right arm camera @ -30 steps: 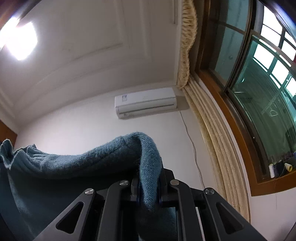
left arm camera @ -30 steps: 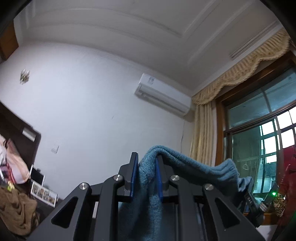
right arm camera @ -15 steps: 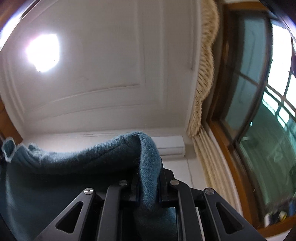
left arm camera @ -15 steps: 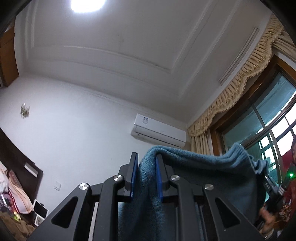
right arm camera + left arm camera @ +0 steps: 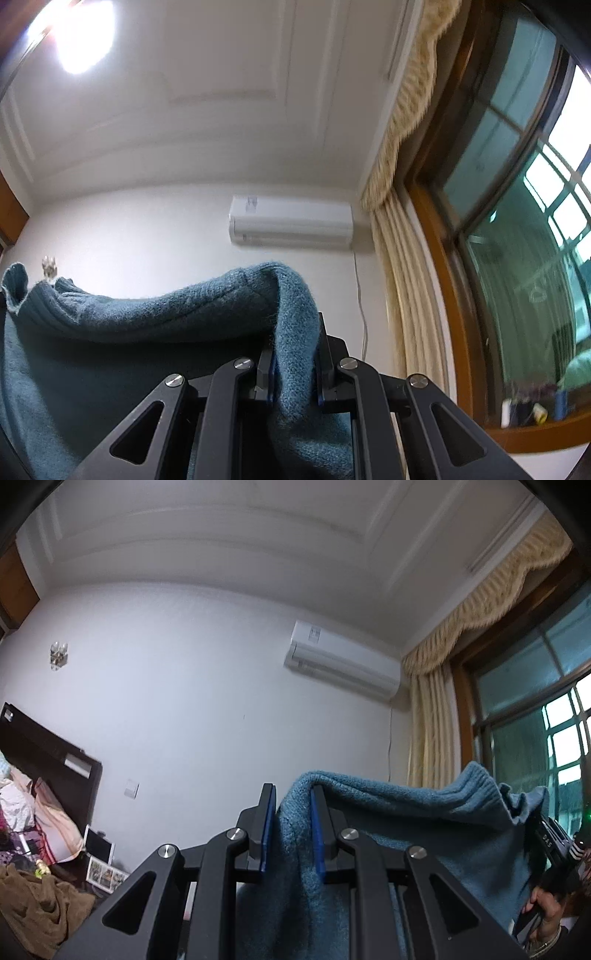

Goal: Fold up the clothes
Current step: 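Lift the sweater high with both grippers and shake it out, then lower the sweater flat onto the bed with both grippers and release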

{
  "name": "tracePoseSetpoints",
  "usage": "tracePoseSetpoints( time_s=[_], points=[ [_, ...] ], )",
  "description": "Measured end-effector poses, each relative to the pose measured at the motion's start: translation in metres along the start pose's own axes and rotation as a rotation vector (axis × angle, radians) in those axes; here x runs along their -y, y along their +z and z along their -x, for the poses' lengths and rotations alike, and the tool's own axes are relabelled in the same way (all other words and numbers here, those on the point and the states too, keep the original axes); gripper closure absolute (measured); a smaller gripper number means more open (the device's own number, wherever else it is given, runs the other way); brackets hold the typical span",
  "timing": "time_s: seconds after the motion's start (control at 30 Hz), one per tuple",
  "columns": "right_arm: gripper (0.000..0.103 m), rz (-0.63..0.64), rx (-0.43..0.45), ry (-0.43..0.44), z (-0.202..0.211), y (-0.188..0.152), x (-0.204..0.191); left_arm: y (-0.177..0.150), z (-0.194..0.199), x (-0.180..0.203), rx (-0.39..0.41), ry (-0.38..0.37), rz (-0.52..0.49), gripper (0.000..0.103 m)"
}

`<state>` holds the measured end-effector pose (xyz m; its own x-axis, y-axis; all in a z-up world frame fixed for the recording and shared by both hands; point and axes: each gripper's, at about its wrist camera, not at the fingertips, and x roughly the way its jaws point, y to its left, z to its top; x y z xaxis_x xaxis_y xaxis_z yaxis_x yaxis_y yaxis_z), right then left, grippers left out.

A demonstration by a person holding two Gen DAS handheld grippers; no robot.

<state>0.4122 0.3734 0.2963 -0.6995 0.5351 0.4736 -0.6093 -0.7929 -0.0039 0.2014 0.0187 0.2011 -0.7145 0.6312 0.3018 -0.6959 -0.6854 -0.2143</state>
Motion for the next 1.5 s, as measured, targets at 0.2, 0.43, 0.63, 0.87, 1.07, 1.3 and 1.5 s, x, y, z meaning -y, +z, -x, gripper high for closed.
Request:
tracePoseSetpoints(
  time_s=[0.2, 0.43, 0.63, 0.87, 1.07, 1.3, 1.5],
  points=[
    [0.089, -0.002, -0.195, -0.011, -0.070, -0.079, 0.000, -0.055, -0.091, -0.015, -0.187, 0.057, -0.027, 0.083],
    [0.089, 0.000, -0.455, -0.047, -0.171, -0.199, 0.004, -0.145, -0.203, -0.097, -0.434, 0.244, 0.025, 0.090],
    [0.089, 0.068, -0.731, -0.007, -0.229, -0.332, -0.017, -0.237, -0.257, -0.141, -0.710, 0.251, 0.064, 0.090],
    [0.089, 0.029, -0.844, -0.102, -0.239, -0.405, 0.012, -0.333, -0.306, -0.110, -1.004, 0.019, -0.010, 0.065],
    [0.089, 0.046, -0.835, -0.109, -0.245, -0.399, 0.027, -0.412, -0.325, -0.071, -1.183, -0.105, -0.096, 0.030],
    [0.089, 0.054, -0.826, -0.093, -0.251, -0.392, 0.030, -0.451, -0.343, -0.057, -1.267, -0.126, -0.106, 0.027],
    [0.089, 0.035, -0.833, -0.092, -0.254, -0.391, 0.034, -0.463, -0.337, -0.040, -1.316, -0.180, -0.150, 0.028]
  ],
)
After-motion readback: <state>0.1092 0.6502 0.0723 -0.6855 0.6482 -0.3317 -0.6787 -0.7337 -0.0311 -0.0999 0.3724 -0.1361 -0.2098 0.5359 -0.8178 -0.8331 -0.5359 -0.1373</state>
